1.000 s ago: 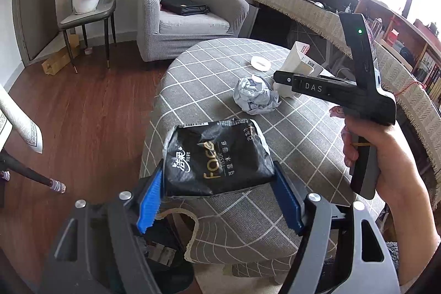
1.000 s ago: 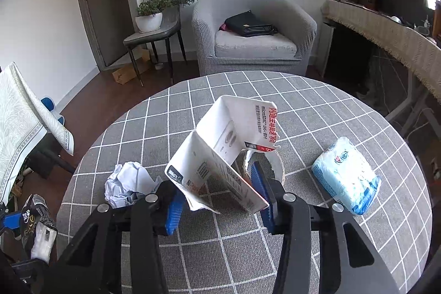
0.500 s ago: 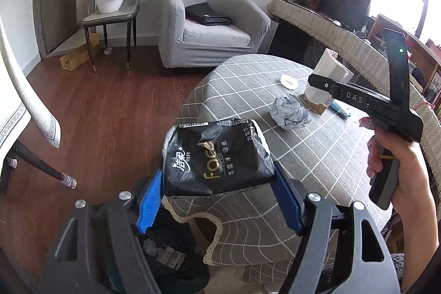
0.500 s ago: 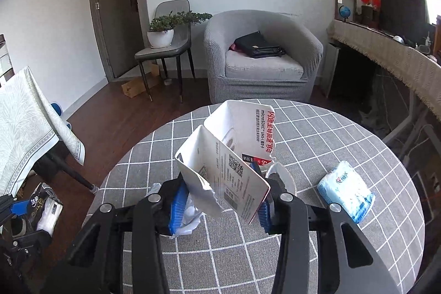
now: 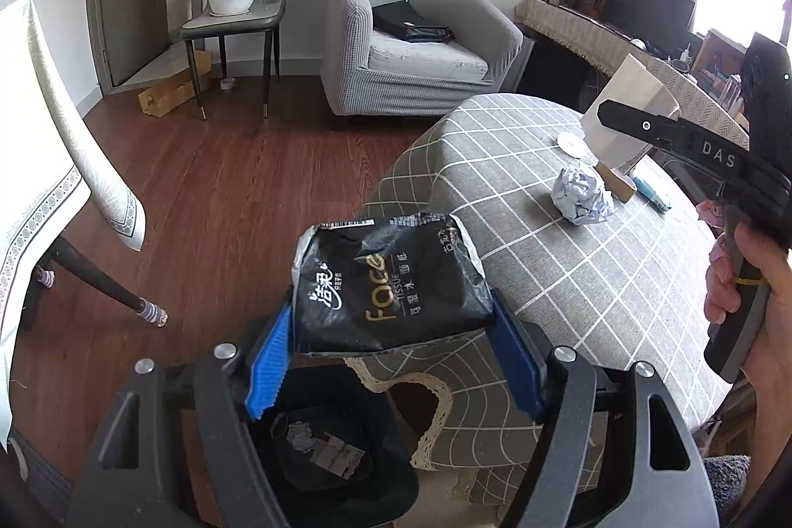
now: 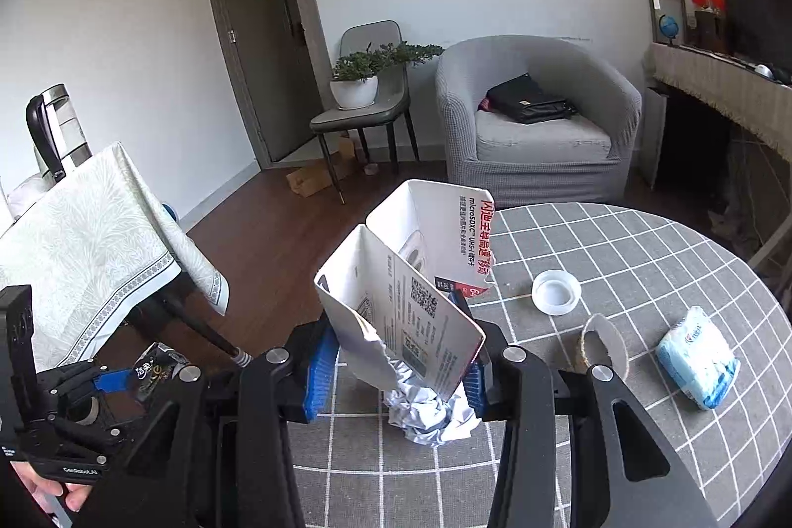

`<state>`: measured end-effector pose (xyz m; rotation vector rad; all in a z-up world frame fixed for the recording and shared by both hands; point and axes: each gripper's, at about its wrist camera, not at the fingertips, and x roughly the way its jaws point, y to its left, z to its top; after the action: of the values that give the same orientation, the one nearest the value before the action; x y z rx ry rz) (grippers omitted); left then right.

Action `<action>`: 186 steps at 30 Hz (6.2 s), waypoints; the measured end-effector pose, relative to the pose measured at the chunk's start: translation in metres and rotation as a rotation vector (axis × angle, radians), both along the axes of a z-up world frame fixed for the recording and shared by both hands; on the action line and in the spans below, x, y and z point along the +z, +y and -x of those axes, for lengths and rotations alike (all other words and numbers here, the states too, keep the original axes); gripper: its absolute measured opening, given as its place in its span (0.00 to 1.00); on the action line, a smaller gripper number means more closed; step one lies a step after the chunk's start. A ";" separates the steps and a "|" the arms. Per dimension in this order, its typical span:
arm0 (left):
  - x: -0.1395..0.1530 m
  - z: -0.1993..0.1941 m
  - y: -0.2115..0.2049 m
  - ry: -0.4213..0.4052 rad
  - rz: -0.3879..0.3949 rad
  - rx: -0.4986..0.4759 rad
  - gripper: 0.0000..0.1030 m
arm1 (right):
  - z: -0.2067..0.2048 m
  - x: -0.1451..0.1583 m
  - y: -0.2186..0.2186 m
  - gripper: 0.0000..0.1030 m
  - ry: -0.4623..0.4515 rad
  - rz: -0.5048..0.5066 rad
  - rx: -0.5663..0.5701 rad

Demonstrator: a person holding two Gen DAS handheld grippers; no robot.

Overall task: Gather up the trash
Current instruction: 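Release the tissue pack over the teal bin with the left gripper while the right carries the box, then lower the white card box into the bin and open the right gripper, then move both tools back over the table toward the foil ball and wipes pack, then grasp the crumpled foil ball with the left gripper while the right grasps the wipes pack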

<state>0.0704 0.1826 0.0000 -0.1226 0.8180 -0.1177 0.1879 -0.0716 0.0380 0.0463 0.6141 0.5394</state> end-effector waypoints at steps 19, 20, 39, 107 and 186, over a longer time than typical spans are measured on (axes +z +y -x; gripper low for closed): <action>-0.083 0.005 0.048 0.234 -0.057 0.050 0.73 | 0.037 -0.020 0.112 0.42 0.105 0.020 0.275; -0.089 0.006 0.050 0.246 -0.059 0.045 0.73 | 0.039 -0.022 0.118 0.42 0.110 0.026 0.289; -0.170 0.025 0.082 0.497 -0.104 0.017 0.73 | 0.050 -0.071 0.194 0.42 0.258 0.096 0.398; 0.014 0.031 0.100 -0.045 0.043 0.142 0.60 | 0.116 -0.233 0.237 0.57 0.539 0.465 0.612; -0.015 -0.110 -0.161 -0.030 -0.117 -0.158 0.85 | -0.008 -0.045 -0.161 0.86 0.086 0.158 -0.192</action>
<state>0.1807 0.0213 -0.0145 0.0539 0.8027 -0.2199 0.1962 -0.2327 -0.0070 -0.0203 0.7262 0.3033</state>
